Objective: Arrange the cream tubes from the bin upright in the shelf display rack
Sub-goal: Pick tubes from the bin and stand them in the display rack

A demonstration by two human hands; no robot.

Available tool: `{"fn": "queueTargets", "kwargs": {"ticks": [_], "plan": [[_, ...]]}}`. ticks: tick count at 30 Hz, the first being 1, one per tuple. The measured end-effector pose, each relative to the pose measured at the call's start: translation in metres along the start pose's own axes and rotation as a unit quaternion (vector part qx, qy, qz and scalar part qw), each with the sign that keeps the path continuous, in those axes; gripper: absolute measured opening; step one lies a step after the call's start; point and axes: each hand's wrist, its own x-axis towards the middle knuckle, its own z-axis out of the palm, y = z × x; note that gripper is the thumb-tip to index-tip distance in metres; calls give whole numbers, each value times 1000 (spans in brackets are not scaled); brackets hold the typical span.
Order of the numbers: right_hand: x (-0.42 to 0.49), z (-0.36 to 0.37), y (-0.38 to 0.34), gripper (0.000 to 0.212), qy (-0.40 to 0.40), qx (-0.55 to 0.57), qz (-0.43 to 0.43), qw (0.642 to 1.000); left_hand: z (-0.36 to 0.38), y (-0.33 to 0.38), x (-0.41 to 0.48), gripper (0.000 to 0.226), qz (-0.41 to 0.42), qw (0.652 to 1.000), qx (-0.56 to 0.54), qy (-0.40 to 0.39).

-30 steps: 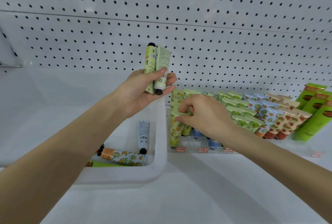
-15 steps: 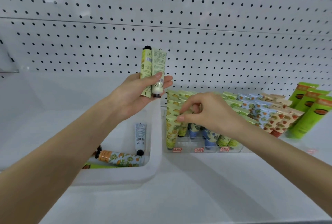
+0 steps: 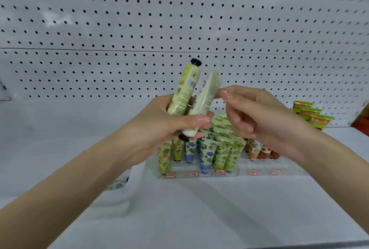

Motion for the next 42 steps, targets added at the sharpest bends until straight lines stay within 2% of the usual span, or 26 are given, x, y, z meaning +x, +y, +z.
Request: {"fn": "queueTargets", "kwargs": {"ticks": [2,4,10,14,18,22,24,26,28,30,33,36,39,42], "plan": [[-10,-4,6,22,-10,7,4,1000,20,-11,-1,40,7,997,60,37],[-18,-9,15,36,1,10,19,1000,38,-23,-2,35,9,996,69,60],[-38,-23,42,25,46,-7,59,997,79,-56,-14,25,-20,996,-3,87],[-42,-31,53,18,26,14,96,995,81,-80,-25,40,-47,987,-95,120],[-46,-25,64,23,-26,2,117,993,77,-101,-43,32,-78,982,-137,108],[-44,-11,72,8,-66,-67,127,987,63,-125,-59,29,-98,981,-117,116],[-41,-3,76,14,-84,-93,128,984,51,-134,-65,35,-102,981,-105,130],[-36,3,77,16,-97,-112,123,981,40,-139,-69,28,-103,979,-90,151],[-31,8,76,17,-92,-138,116,979,30,-144,-73,18,-100,979,-50,170],[-25,10,73,17,-73,-184,99,975,21,-149,-76,22,-99,978,-6,184],[-17,11,63,13,-43,-294,52,953,11,-157,-75,32,-105,976,-24,188],[-10,11,54,6,0,-425,5,905,3,-160,-69,41,-119,971,-101,181],[-3,15,45,8,28,-479,-23,877,-3,-160,-67,41,-103,964,-188,158],[6,19,35,10,61,-499,-53,863,-5,-162,-70,30,-77,955,-252,136]]}}
